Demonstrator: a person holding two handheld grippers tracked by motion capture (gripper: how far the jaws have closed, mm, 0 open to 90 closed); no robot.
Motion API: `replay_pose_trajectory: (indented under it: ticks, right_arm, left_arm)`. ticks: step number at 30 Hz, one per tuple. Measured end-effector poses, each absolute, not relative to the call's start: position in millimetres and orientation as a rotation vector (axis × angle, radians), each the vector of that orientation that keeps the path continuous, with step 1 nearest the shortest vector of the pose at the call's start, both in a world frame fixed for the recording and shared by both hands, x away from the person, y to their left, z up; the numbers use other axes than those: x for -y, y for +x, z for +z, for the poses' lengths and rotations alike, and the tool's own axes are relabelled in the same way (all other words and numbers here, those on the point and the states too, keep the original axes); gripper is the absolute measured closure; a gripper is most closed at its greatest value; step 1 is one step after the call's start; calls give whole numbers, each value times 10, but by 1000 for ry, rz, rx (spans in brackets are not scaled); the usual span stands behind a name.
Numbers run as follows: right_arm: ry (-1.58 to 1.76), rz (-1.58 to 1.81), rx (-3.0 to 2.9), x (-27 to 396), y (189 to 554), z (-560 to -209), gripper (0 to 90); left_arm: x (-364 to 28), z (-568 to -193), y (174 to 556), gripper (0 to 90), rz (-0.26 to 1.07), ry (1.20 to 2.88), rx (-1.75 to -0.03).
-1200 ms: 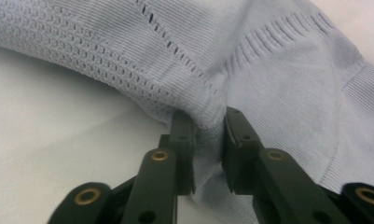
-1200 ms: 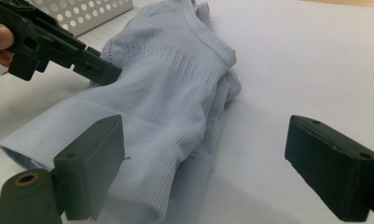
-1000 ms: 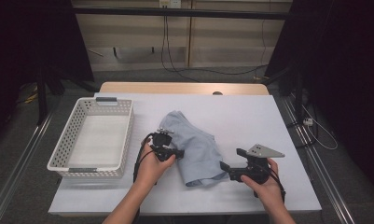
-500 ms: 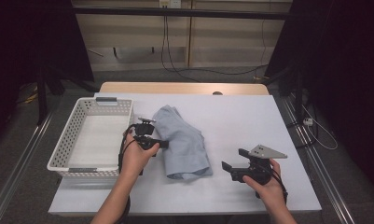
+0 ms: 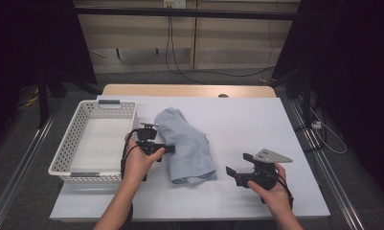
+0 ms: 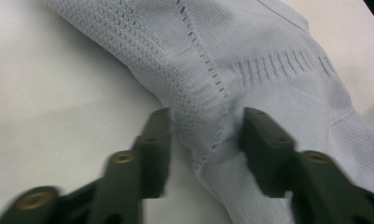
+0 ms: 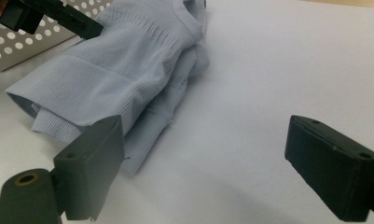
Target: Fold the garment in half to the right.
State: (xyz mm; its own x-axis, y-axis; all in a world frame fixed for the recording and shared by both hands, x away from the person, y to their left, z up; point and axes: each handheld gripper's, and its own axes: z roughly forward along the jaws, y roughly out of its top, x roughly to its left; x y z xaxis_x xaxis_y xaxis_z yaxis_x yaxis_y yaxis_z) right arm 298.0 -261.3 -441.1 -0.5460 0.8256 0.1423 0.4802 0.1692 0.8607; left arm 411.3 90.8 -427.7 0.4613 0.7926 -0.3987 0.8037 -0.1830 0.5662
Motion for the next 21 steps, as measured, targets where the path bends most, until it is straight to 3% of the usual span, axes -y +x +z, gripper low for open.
replay_pose_trajectory:
  ticks: [7, 21]
  right_arm:
    - [1231, 1341, -2101, 2574, 3019, -4411, 113]
    - [1225, 1350, -2116, 2492, 3074, -4420, 113]
  left_arm:
    - [-926, -4258, 4062, 338, 14, 1972, -1328]
    - [-847, -4250, 3935, 252, -23, 1974, -1302]
